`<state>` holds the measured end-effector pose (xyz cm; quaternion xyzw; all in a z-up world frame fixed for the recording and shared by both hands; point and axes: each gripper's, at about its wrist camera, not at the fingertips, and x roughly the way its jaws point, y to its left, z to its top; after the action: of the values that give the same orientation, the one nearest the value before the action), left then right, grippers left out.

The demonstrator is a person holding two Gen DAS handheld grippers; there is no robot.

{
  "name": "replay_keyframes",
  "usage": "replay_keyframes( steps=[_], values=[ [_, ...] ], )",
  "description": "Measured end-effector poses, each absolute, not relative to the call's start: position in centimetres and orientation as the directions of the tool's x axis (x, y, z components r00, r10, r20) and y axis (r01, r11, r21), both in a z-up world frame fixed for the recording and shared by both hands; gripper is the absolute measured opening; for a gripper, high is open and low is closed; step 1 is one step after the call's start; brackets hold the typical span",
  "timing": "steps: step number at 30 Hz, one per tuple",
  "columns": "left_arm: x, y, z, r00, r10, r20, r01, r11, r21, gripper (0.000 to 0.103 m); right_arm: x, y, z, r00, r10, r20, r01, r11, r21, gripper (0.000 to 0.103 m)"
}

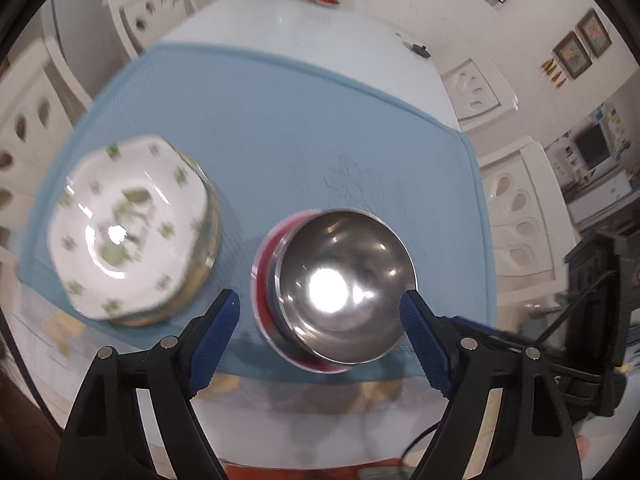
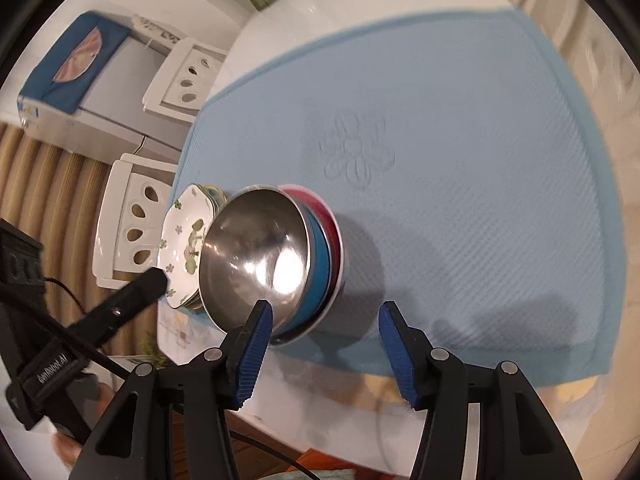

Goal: Organize plates and bowls
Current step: 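Close both grippers on the rim of the nested bowl stack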

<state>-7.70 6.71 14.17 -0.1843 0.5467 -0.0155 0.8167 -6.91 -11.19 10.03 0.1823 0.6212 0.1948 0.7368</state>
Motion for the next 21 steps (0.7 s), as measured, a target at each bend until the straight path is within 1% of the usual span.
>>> replay_keyframes(
  steps=[4,7,10,12,15,17,20,21],
  values=[
    [-7.6,7.6,12.0,0.387,-0.294,-0.874,-0.230,0.887,-0.400,0.079,-6.5,-11.2,7.8,0.106,0.539,-0.835,0.005,0.840,0.543,0.053],
    [-7.4,8.3,10.9,0.381,-0.317,-0.868,-0.246,0.871,-0.426,0.079,-6.1,-11.3,7.0,0.097,0.555,-0.826,0.033,0.828,0.560,0.054],
    [-6.9,8.7,10.0,0.375,-0.339,-0.863,-0.227,0.869,-0.440,0.075,-5.5,-11.3,6.1,0.101,0.567,-0.818,0.078,0.815,0.574,0.055],
    [-6.4,9.1,9.1,0.361,-0.363,-0.859,-0.218,0.862,-0.457,0.070,-5.3,-11.2,5.6,0.100,0.565,-0.819,0.102,0.813,0.574,0.055],
    [-5.9,9.9,7.8,0.350,-0.399,-0.847,-0.229,0.841,-0.491,0.069,-5.1,-11.1,4.9,0.105,0.572,-0.814,0.141,0.802,0.581,0.055],
    [-5.7,10.5,7.0,0.346,-0.427,-0.835,-0.235,0.822,-0.518,0.065,-4.9,-10.6,4.5,0.108,0.568,-0.816,0.152,0.802,0.578,0.055],
    [-5.3,10.9,6.2,0.338,-0.459,-0.821,-0.234,0.804,-0.546,0.065,-4.8,-10.3,3.9,0.106,0.576,-0.811,0.168,0.793,0.585,0.055],
    [-5.1,10.9,6.0,0.332,-0.466,-0.820,-0.228,0.804,-0.549,0.064,-5.0,-10.3,3.8,0.117,0.577,-0.808,0.176,0.789,0.589,0.055]
  ],
)
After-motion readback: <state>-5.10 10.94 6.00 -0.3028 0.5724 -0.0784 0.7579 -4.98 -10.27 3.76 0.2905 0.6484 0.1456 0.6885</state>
